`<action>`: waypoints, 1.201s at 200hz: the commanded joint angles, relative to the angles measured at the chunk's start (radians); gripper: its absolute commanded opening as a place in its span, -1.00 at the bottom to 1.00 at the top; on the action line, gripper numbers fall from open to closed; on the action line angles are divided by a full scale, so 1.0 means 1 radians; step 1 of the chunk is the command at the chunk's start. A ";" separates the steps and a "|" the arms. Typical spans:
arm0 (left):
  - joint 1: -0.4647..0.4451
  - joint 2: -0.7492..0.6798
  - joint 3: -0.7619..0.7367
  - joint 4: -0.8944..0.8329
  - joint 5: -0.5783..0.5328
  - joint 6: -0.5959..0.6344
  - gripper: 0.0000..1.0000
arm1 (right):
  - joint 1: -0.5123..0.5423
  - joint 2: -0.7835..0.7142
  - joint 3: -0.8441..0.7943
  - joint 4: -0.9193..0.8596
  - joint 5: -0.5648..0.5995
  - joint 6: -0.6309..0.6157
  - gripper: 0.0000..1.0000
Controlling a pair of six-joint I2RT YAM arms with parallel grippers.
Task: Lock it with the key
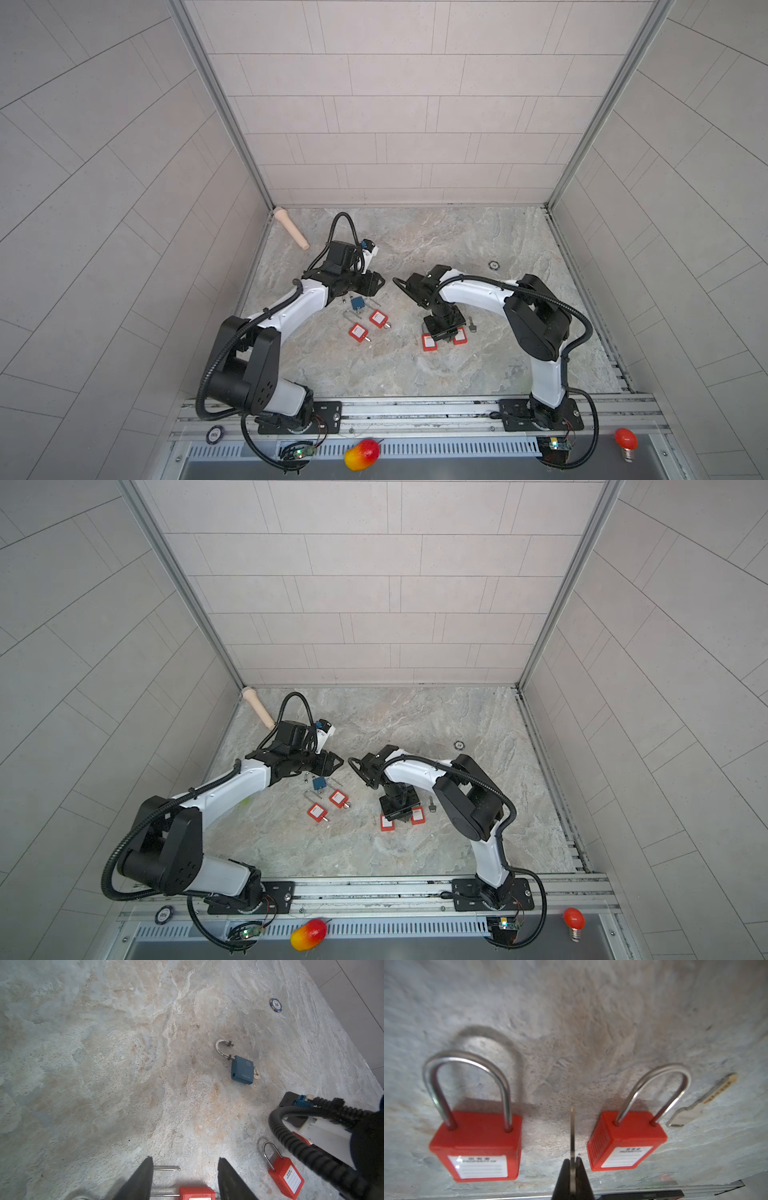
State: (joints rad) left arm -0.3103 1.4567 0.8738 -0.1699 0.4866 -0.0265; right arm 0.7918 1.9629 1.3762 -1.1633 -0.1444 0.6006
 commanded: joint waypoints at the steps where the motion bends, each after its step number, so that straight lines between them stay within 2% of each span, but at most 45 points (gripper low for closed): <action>1: 0.007 0.002 0.007 0.001 0.010 0.012 0.11 | 0.007 0.030 0.031 -0.049 0.005 -0.016 -0.92; 40: 0.013 -0.015 -0.010 -0.006 -0.003 0.026 0.11 | 0.019 0.075 0.079 -0.077 0.015 -0.028 -0.90; 119: 0.013 -0.017 -0.018 -0.007 0.004 0.024 0.11 | 0.031 0.070 0.081 -0.082 0.038 -0.011 -0.77; 162: 0.013 -0.023 -0.032 -0.005 0.004 0.024 0.11 | 0.042 0.065 0.085 -0.081 0.032 -0.017 -0.62; 240: 0.013 -0.030 -0.035 -0.002 0.002 0.027 0.11 | 0.055 0.064 0.093 -0.082 0.034 -0.034 -0.58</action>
State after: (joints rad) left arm -0.3035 1.4513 0.8482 -0.1730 0.4870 -0.0074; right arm 0.8391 2.0323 1.4548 -1.2129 -0.1295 0.5758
